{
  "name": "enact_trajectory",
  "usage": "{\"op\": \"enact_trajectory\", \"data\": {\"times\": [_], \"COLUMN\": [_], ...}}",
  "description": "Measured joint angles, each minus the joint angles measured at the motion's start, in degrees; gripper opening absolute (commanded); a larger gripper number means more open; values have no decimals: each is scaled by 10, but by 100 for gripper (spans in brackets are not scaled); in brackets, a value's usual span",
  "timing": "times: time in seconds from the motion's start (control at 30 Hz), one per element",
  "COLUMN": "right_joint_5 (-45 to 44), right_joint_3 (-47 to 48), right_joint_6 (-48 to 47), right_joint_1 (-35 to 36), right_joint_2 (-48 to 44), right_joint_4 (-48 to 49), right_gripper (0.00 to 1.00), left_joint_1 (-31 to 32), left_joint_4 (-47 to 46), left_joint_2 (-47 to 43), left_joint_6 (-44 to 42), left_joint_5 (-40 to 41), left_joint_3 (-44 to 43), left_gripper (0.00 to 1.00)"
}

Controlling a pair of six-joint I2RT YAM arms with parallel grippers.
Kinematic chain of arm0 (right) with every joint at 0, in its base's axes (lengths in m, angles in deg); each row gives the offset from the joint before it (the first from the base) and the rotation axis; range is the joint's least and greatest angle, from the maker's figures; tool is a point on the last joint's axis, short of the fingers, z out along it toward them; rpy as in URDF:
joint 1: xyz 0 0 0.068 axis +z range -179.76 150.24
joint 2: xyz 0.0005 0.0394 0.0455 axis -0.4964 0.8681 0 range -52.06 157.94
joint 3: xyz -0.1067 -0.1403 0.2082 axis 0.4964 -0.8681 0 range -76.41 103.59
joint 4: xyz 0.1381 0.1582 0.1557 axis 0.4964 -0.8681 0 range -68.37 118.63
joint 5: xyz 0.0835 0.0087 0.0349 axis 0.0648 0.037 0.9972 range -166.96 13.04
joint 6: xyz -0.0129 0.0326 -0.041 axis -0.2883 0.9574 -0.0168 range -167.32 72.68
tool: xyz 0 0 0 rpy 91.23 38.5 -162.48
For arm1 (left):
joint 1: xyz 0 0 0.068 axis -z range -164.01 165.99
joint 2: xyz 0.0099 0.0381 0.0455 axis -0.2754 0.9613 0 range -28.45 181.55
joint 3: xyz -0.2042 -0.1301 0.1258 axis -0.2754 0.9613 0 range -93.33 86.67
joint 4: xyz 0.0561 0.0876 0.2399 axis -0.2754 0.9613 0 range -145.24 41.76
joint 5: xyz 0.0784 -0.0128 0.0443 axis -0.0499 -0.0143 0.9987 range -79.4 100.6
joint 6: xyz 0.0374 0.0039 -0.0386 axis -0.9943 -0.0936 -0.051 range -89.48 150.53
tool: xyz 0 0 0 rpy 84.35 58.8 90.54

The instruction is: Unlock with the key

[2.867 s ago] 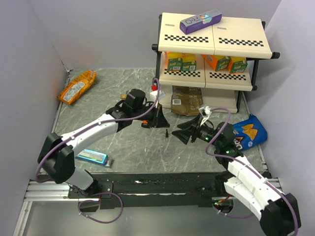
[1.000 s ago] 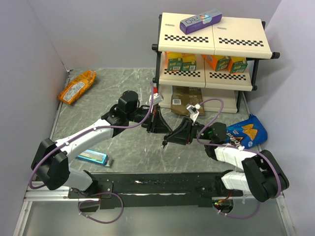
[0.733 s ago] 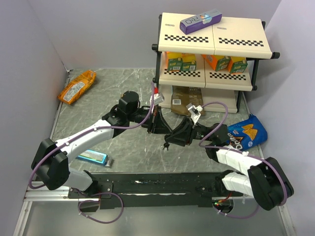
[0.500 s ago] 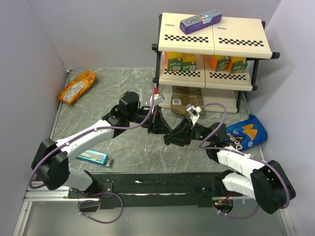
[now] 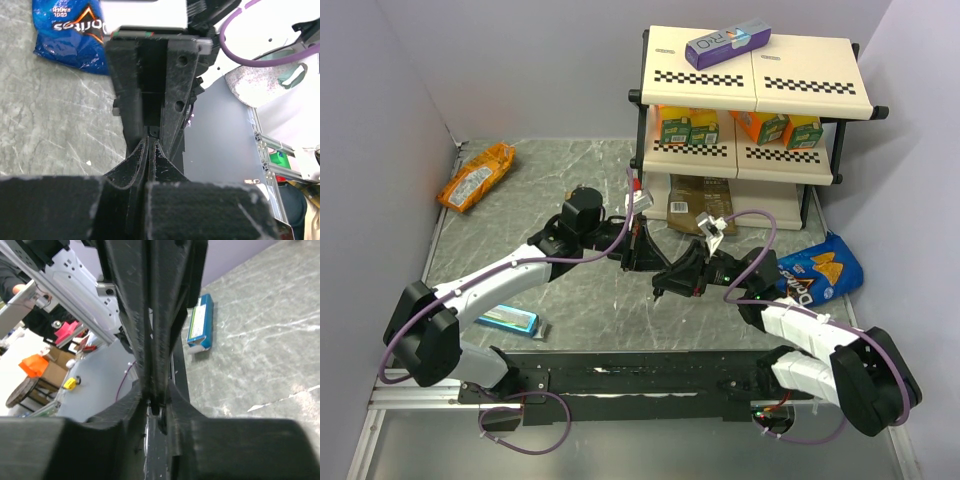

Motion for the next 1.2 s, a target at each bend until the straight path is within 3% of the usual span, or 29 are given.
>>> {"op": "enact_trajectory", "data": {"times": [0.13,0.27,0.3,0.33,0.4,0.43,0.5,0.93,1.2], "right_joint_5": [-7,-11,-13,-15,-17,-12,-19,-45,-75], "right_joint_3": [0,0,0,0,0,-1,-1,-2,-4], "right_joint_6": [-8,-9,-9,-9,-9,-10,-12,-39,-65], "right_joint_1": [0,0,0,0,0,0,1,1,-13], "right_joint_2": [-5,-5,-5,-5,-5,-6,-6,-26,-90], "right_joint_4": [-3,-4,-4,-5,-8,-11,-23,-92,-153], "right_gripper": [0,0,0,0,0,0,0,0,0], "left_joint_1": [0,0,0,0,0,-1,-8,-56,-77], "left_joint_4": [3,5,6,8,10,12,17,46,87], "left_joint_2": [-1,-5,-6,-7,-9,-12,-19,-61,-25], "left_joint_6": [-1,-2,-3,-4,-10,-12,-21,-36,-57], "left_joint_5": [9,16,18,22,35,49,62,223,233], "left_joint_3": [1,3,3,3,3,4,5,7,1], "left_gripper": [1,2,7,35,63,85,99,96,97]}}
